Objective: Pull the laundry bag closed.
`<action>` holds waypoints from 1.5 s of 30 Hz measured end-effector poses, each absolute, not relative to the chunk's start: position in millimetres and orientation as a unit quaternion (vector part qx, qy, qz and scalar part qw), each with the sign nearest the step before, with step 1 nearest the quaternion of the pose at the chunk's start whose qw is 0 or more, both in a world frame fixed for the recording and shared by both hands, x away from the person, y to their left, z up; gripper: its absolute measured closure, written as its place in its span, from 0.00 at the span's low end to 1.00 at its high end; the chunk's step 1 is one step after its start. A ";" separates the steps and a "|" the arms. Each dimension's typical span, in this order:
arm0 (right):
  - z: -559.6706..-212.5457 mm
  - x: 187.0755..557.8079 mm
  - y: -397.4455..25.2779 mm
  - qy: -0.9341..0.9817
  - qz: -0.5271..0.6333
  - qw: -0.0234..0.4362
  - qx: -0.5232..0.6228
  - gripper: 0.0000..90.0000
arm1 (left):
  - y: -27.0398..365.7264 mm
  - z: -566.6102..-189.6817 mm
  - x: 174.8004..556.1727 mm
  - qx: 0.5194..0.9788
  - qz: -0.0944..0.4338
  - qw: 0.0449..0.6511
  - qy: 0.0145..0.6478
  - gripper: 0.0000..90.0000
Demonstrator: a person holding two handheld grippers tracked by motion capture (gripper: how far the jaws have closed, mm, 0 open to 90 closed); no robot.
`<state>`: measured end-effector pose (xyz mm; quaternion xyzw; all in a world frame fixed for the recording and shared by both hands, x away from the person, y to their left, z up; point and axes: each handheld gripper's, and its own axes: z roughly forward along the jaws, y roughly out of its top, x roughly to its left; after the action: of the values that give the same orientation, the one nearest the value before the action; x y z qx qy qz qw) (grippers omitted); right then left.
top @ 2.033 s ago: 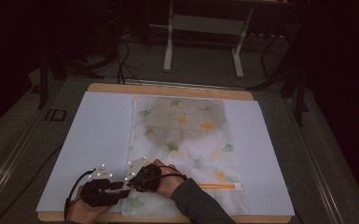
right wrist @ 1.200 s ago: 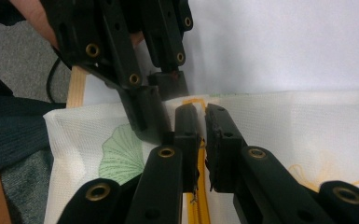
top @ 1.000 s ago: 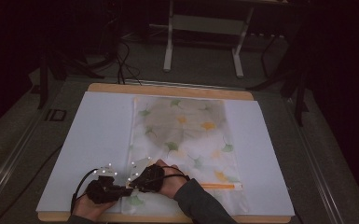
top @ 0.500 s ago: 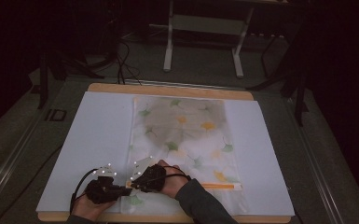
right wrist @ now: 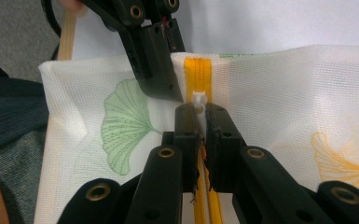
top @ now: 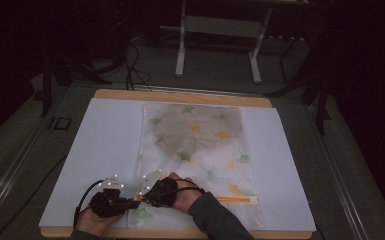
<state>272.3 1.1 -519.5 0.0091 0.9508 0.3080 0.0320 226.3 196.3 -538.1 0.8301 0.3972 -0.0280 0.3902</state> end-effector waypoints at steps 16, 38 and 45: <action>-522.2 269.1 -1.0 0.953 0.302 0.038 0.005 0.94 | 195.7 -537.2 224.5 0.833 -0.029 0.389 0.392 0.98; -522.0 271.9 -10.9 0.954 0.296 0.034 0.012 0.94 | 197.9 -533.1 222.3 0.827 -0.023 0.404 0.391 0.98; -521.8 271.4 -15.1 0.955 0.294 0.035 0.014 0.94 | 198.7 -532.3 222.1 0.826 -0.022 0.406 0.390 0.98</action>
<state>271.4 -15.1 -521.8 0.0139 0.9550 0.2941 0.0352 222.1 198.7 -532.3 0.8265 0.3898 -0.0215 0.4056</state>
